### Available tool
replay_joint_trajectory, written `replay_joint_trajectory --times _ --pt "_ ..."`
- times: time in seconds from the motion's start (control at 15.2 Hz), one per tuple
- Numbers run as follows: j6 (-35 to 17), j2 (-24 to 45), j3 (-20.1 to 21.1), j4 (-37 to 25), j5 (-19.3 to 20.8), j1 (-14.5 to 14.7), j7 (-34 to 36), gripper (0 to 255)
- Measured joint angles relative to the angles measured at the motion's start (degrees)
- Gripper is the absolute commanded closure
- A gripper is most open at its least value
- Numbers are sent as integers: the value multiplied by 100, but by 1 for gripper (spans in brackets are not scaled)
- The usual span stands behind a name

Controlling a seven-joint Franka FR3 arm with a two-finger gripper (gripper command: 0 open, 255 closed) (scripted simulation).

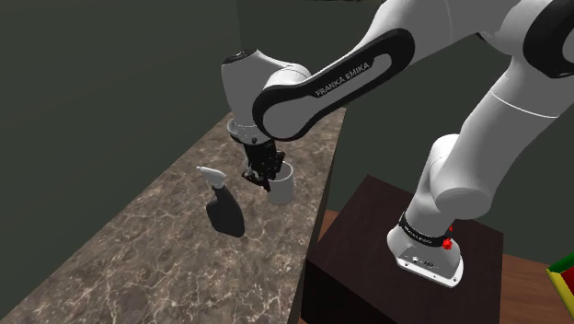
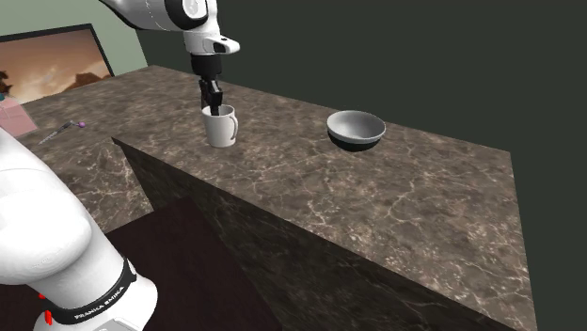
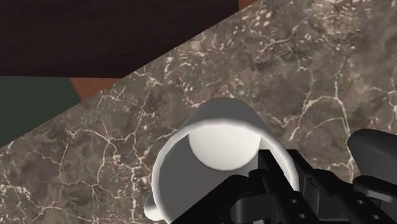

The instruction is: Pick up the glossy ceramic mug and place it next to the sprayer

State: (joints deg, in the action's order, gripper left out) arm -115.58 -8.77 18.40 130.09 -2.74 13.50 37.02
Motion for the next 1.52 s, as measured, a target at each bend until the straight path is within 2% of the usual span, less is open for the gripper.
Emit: replay_joint_trajectory --times 0.46,0.86,0.92,1.32,1.52 --pt "-521 241 28 290 66 -3 55 255" --pt "-591 283 31 317 80 -5 63 255" --pt "-592 284 31 318 80 -5 63 0" --pt "-592 283 31 317 80 -5 63 0" --pt "-173 144 2 23 50 -17 12 0"
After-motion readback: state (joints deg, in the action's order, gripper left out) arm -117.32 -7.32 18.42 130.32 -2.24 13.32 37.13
